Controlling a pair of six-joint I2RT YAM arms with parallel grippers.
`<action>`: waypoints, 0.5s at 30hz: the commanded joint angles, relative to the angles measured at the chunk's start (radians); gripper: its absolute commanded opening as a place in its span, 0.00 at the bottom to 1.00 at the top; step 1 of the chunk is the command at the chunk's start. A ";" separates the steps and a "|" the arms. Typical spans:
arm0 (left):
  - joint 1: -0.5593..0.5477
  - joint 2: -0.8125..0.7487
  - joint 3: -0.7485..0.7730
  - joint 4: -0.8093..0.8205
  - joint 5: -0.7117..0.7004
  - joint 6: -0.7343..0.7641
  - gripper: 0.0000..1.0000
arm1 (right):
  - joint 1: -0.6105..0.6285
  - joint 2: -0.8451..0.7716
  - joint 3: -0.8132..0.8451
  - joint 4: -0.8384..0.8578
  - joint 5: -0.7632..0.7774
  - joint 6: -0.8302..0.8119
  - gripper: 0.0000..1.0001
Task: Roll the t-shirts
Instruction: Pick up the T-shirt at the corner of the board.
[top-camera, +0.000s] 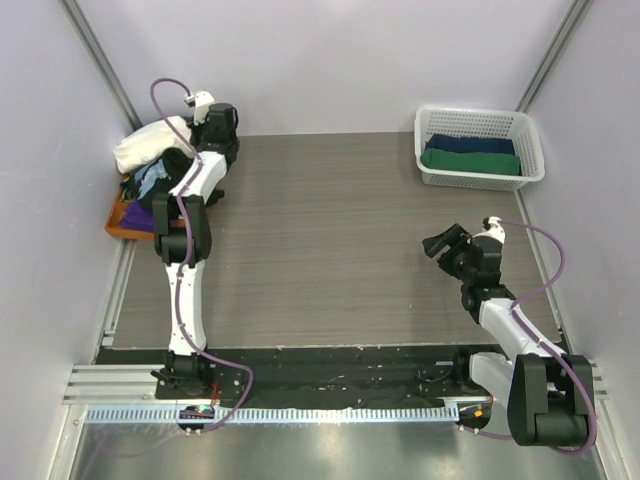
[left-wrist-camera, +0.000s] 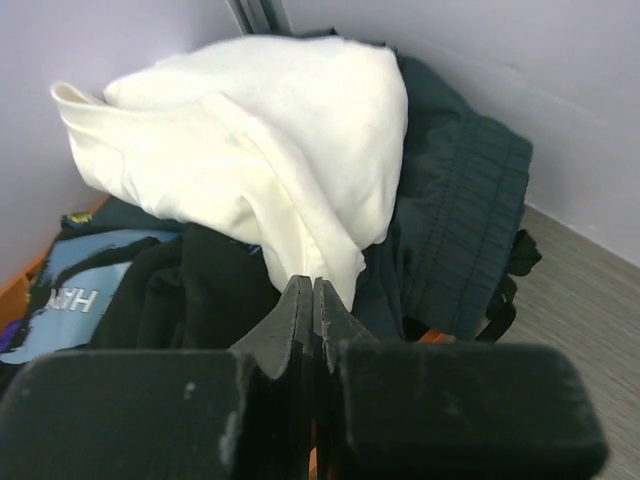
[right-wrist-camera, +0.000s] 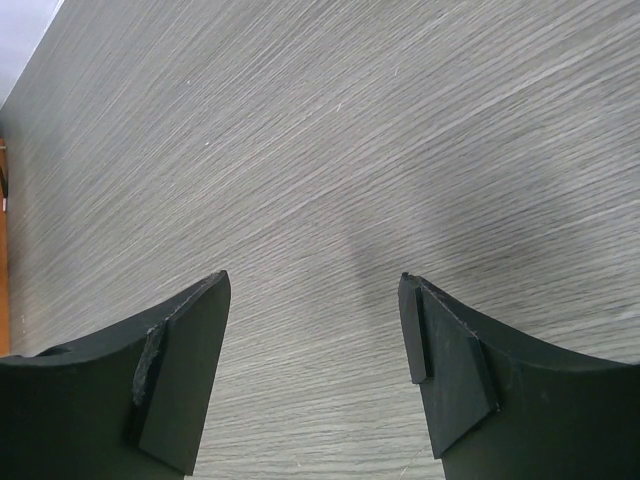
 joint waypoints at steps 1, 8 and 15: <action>-0.012 -0.095 0.026 0.115 -0.071 0.073 0.06 | 0.003 -0.020 -0.005 0.020 0.022 -0.021 0.76; 0.013 -0.009 0.088 0.050 -0.069 0.107 0.60 | 0.002 -0.037 -0.019 0.020 0.010 -0.024 0.84; 0.059 0.078 0.211 -0.067 -0.011 0.021 0.64 | 0.002 -0.075 -0.038 0.034 0.005 -0.028 0.87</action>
